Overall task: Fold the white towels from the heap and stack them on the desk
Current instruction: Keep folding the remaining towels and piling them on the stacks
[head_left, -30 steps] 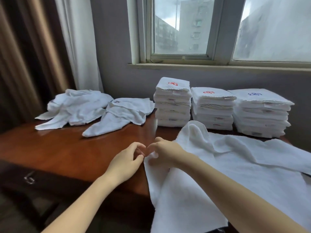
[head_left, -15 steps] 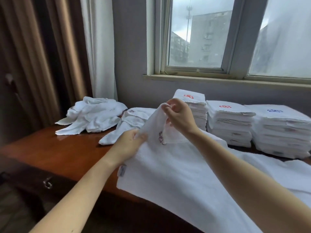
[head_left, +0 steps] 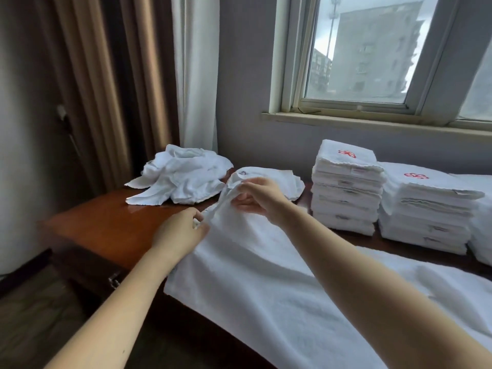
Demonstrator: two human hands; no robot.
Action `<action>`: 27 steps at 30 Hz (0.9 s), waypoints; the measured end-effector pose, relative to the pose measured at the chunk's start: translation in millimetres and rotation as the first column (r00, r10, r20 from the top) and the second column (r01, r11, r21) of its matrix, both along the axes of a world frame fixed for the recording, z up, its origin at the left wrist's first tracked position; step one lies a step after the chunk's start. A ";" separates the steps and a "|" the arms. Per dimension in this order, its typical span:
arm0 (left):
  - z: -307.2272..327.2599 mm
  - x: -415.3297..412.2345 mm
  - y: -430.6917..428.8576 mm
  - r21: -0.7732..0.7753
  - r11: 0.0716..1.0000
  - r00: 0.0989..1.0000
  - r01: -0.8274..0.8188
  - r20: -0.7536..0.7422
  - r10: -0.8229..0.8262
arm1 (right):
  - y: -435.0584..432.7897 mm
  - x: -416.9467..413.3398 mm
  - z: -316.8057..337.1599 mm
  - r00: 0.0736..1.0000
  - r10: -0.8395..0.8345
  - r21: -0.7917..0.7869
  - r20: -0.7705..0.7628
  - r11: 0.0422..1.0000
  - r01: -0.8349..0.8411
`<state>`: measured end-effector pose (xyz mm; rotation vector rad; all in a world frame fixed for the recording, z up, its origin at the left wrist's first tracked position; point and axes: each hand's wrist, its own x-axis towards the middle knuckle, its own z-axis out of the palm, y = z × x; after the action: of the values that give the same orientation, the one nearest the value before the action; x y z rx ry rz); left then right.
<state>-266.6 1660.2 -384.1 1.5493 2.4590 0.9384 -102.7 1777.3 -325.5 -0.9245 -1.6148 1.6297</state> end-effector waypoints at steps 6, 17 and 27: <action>-23.6 -3.3 -3.5 0.010 0.999 0.994 -0.036 -0.100 0.036 | 11.4 -1.4 -31.4 0.982 0.109 0.035 0.152 0.993 -0.115; -41.9 22.8 32.2 -0.124 0.992 0.996 -0.003 -0.090 -0.008 | -5.9 61.1 -55.8 0.677 0.061 0.411 0.733 0.754 -0.513; -31.1 24.1 51.4 0.216 0.976 0.912 0.030 0.393 -0.115 | -18.0 71.8 -75.0 0.714 -0.089 0.596 0.695 0.626 -0.502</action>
<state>-242.5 1711.6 -415.2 1.3202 2.0562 1.3774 -30.9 1759.3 -400.6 -0.8825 -2.7164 0.5116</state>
